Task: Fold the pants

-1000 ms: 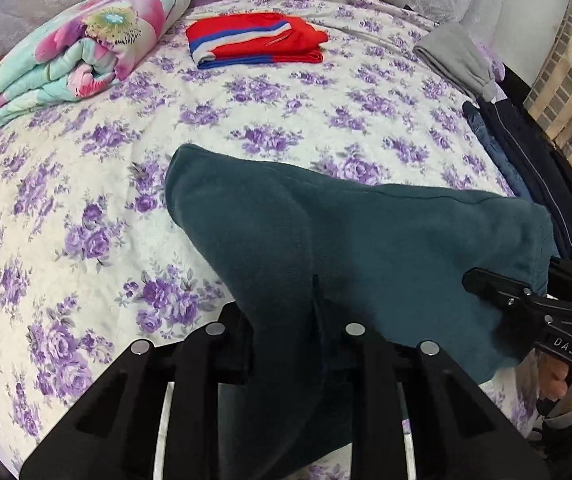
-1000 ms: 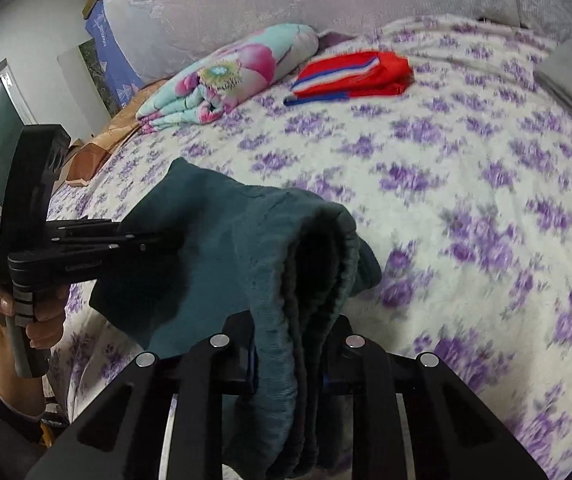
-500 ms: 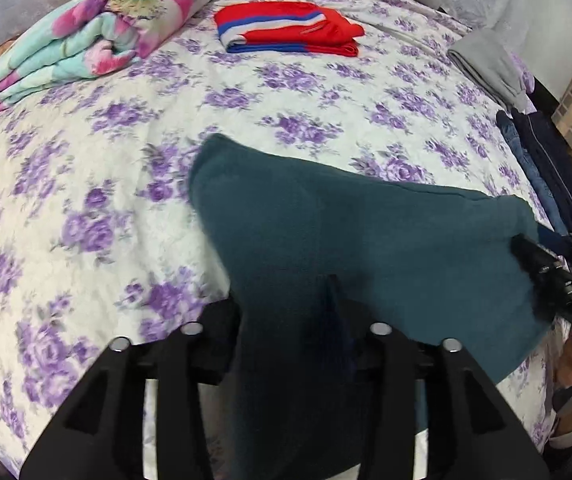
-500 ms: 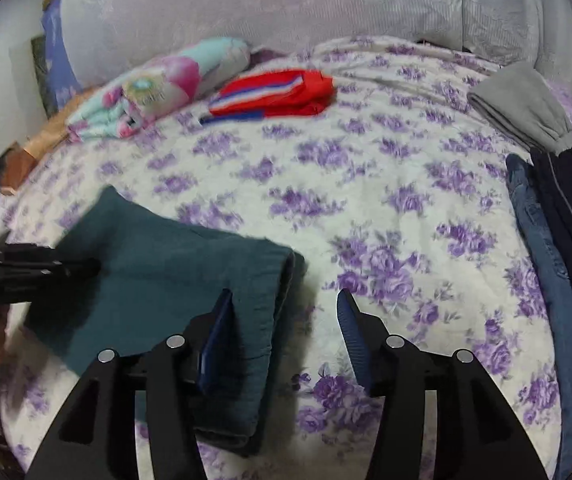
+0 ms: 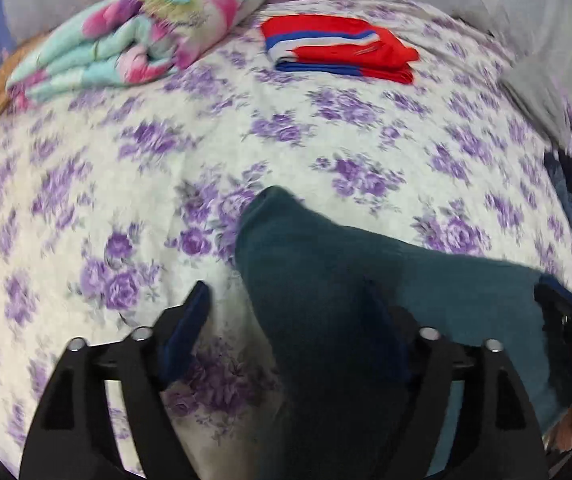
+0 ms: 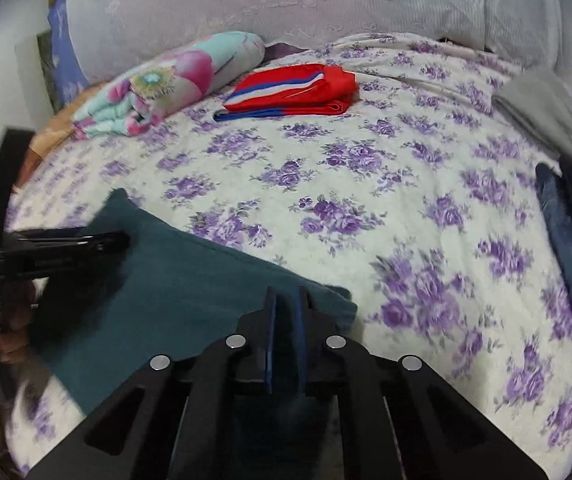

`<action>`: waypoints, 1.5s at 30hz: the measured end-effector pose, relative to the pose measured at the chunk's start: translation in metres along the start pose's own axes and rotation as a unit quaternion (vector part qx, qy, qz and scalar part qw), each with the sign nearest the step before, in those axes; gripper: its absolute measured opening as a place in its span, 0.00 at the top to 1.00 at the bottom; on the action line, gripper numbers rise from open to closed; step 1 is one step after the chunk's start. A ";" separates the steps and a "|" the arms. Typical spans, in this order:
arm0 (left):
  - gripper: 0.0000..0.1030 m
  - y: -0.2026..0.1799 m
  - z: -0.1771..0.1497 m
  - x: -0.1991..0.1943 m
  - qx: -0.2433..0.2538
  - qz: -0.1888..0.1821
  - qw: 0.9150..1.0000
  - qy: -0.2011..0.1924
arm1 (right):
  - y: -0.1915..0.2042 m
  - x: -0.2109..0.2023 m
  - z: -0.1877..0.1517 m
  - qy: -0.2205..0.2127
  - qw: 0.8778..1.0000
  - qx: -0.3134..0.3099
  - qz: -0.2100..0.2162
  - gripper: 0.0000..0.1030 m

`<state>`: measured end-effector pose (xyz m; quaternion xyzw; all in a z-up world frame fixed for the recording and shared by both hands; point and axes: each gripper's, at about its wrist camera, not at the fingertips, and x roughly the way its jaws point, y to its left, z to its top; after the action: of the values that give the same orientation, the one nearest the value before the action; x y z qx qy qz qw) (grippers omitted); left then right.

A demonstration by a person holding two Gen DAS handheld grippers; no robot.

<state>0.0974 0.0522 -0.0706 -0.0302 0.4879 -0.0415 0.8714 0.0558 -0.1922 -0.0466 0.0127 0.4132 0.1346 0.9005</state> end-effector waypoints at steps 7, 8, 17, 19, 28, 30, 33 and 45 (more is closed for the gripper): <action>0.14 0.022 -0.012 -0.005 -0.014 -0.079 0.996 0.028 | -0.015 -0.043 -0.019 -0.029 0.996 0.057 0.056 0.23; 0.13 0.025 -0.016 -0.005 -0.020 -0.086 0.996 0.031 | -0.015 -0.039 -0.020 -0.018 0.996 0.057 0.061 0.23; 0.05 -0.004 -0.050 -0.010 0.037 -0.066 0.997 0.015 | 0.014 0.001 -0.032 0.048 0.995 0.053 0.065 0.73; 0.35 -0.014 -0.053 -0.017 0.046 -0.086 0.995 0.003 | 0.019 -0.006 -0.028 0.040 0.996 0.039 0.072 0.78; 0.78 -0.033 -0.022 -0.063 0.078 -0.132 0.987 -0.042 | 0.028 -0.061 0.031 -0.066 0.993 -0.054 0.079 0.81; 0.78 -0.035 0.006 -0.084 0.076 -0.123 0.986 -0.085 | 0.027 -0.070 0.059 -0.103 0.989 -0.064 0.083 0.81; 0.76 -0.034 0.059 -0.100 0.067 -0.112 0.981 -0.146 | 0.024 -0.065 0.107 -0.150 0.982 -0.081 0.078 0.80; 0.43 0.013 0.122 0.088 -0.069 0.014 0.995 -0.073 | -0.044 0.130 0.125 -0.006 0.998 0.045 -0.049 0.37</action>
<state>0.2476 0.0579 -0.0828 -0.0862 0.4255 0.0067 0.9008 0.2404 -0.1901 -0.0670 0.0338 0.4138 0.0709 0.9070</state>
